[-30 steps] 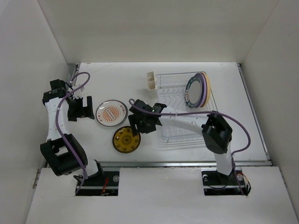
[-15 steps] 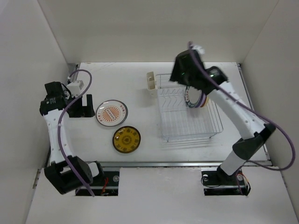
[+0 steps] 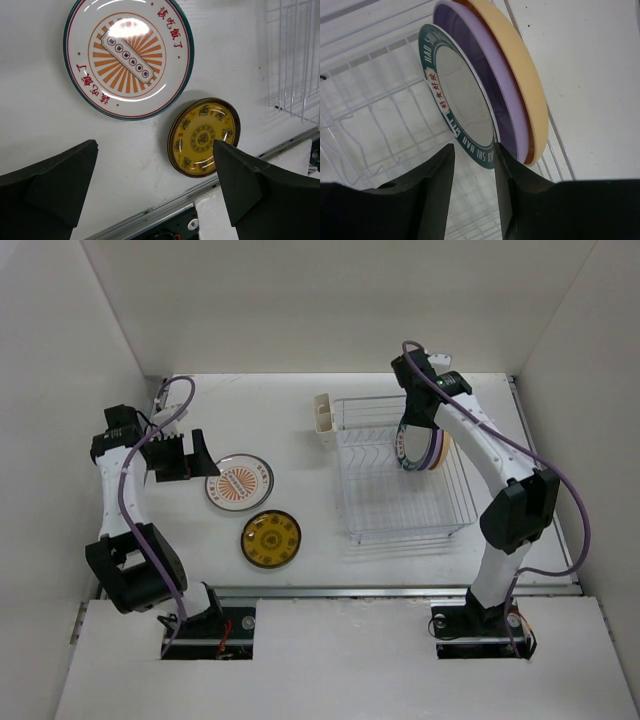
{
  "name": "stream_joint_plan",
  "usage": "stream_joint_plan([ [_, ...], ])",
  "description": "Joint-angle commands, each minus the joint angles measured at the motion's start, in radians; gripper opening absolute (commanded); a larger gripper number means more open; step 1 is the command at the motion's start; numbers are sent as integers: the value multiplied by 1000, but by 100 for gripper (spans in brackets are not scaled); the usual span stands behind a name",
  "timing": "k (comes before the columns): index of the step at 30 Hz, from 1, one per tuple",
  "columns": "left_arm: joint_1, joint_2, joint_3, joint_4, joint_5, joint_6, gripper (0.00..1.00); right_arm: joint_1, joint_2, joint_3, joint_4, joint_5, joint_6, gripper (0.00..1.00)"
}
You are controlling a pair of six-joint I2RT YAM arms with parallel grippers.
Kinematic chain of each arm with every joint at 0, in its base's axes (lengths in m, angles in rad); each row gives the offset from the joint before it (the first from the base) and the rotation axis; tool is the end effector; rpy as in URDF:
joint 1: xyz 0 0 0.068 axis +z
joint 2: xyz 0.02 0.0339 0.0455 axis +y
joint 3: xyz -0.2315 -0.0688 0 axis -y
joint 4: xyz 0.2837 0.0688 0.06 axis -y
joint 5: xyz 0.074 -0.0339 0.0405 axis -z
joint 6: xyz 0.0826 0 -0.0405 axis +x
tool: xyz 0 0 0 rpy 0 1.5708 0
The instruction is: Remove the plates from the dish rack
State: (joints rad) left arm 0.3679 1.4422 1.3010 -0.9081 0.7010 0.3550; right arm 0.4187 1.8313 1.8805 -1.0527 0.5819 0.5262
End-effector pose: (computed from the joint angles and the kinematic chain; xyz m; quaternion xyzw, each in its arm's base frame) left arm 0.3438 0.0754 0.2437 0.0827 0.9080 -0.2247 0.3438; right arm 0.4176 0.1361 0.2905 0.1296 0.9141 -0.1232 0.3641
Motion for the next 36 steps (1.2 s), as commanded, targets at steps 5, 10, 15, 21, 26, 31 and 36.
stream_joint_plan([
  [5,3,-123,-66,89,-115,-2,100,-28,48,34,-24,97,-22,43],
  [10,3,-144,-75,109,-138,-2,100,-28,135,43,-44,159,-12,45],
  [15,3,-135,-85,109,-138,-2,100,-28,187,43,-35,148,-12,37],
  [21,3,-135,-85,78,-126,16,100,-28,126,97,-35,136,-12,0],
  [26,-41,-144,-52,35,-117,36,100,32,80,276,-164,209,-12,0],
  [31,-61,-135,1,-15,0,45,100,118,16,436,-245,124,-21,0],
  [36,-61,-100,20,-83,146,65,100,208,-133,161,50,-283,-97,0],
])
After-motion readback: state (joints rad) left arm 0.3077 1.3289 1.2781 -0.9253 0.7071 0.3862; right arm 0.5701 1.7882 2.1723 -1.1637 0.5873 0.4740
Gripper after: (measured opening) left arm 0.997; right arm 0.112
